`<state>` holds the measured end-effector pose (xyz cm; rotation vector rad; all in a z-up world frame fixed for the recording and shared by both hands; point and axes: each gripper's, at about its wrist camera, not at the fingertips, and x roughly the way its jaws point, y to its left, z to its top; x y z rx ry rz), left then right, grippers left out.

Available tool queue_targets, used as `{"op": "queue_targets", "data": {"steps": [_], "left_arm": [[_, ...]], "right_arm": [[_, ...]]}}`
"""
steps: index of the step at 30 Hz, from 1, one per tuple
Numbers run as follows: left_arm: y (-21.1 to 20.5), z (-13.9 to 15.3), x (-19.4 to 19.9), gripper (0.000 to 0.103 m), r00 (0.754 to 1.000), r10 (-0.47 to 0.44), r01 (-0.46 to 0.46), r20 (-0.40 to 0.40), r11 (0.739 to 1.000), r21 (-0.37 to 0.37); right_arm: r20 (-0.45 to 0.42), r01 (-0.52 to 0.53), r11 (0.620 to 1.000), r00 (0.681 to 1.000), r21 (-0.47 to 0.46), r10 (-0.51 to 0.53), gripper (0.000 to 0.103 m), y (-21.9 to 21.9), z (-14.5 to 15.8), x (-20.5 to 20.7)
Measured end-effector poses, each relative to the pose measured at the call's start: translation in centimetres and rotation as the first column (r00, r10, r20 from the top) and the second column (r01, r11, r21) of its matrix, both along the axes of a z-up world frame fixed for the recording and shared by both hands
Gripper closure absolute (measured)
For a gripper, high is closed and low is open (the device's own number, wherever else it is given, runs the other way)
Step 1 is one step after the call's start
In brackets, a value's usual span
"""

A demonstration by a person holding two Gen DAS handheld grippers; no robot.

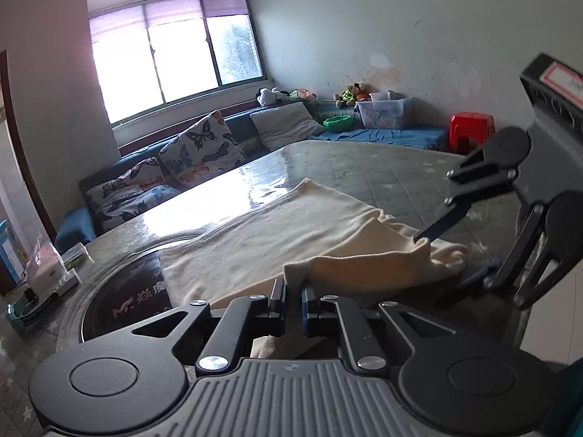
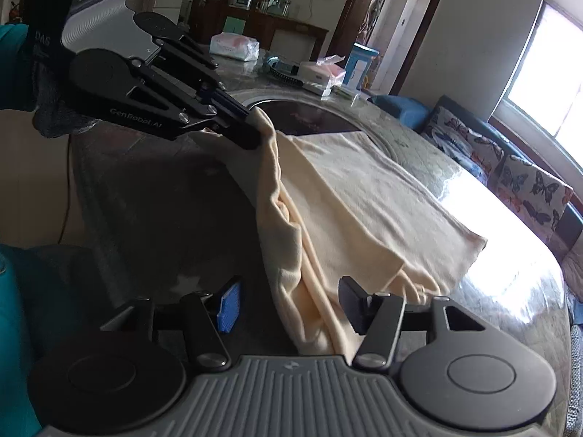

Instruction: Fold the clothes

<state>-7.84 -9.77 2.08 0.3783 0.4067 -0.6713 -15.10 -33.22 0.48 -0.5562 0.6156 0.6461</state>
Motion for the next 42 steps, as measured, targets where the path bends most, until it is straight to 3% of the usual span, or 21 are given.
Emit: {"op": "queue_targets", "data": {"steps": [3, 5, 8, 13, 18, 24, 25, 26, 28, 38, 42], "left_arm": [[0.2, -0.2, 0.1, 0.094, 1.000, -0.001, 0.001, -0.013, 1.000, -0.002], [0.5, -0.5, -0.3, 0.092, 1.000, -0.004, 0.004, -0.014, 1.000, 0.005], [1.0, -1.2, -1.2, 0.086, 1.000, 0.003, -0.003, -0.014, 1.000, 0.025], [1.7, -2.6, -2.3, 0.078, 1.000, 0.017, -0.019, 0.017, 0.996, 0.084], [1.6, -4.2, -3.2, 0.069, 0.997, 0.002, -0.017, 0.082, 0.984, 0.176], [1.6, -5.3, -3.5, 0.073, 0.986, -0.016, -0.028, 0.166, 0.967, 0.255], [1.7, -5.4, -3.4, 0.082, 0.985, -0.018, -0.028, 0.172, 0.965, 0.260], [1.8, -5.4, -3.5, 0.089, 0.986, -0.014, -0.030, 0.169, 0.966, 0.256], [1.9, -5.3, -3.5, 0.092, 0.986, -0.008, -0.034, 0.167, 0.968, 0.247], [3.5, -1.6, -7.0, 0.094, 0.987, -0.014, -0.009, 0.162, 0.990, 0.141], [4.3, -0.5, -9.9, 0.095, 0.989, -0.047, 0.026, 0.140, 0.989, 0.144]], "right_arm": [[0.014, 0.013, 1.000, 1.000, 0.010, -0.013, 0.057, 0.5, -0.8, 1.4], [-0.015, 0.039, 0.999, 0.999, 0.009, -0.039, 0.073, 0.6, -1.1, 2.6], [-0.088, 0.074, 0.994, 0.994, 0.085, -0.066, 0.088, -0.2, -0.5, 4.0], [-0.161, 0.133, 0.975, 0.981, 0.179, -0.104, 0.091, -1.5, 0.9, 5.5], [-0.158, 0.141, 0.970, 0.981, 0.200, -0.110, 0.092, -1.9, 1.7, 5.9], [-0.139, 0.147, 0.969, 0.983, 0.197, -0.121, 0.094, -1.6, 1.9, 5.9], [-0.134, 0.148, 0.970, 0.983, 0.195, -0.123, 0.094, -1.5, 1.9, 5.8], [-0.129, 0.149, 0.970, 0.984, 0.193, -0.125, 0.095, -1.5, 1.9, 5.6], [-0.117, 0.148, 0.970, 0.985, 0.191, -0.128, 0.095, -1.4, 1.8, 5.2], [-0.081, 0.114, 0.975, 0.992, 0.193, -0.100, 0.096, -1.7, 3.8, 1.9], [-0.093, 0.075, 0.980, 0.994, 0.185, -0.058, 0.096, -1.8, 4.7, -1.0]]}}
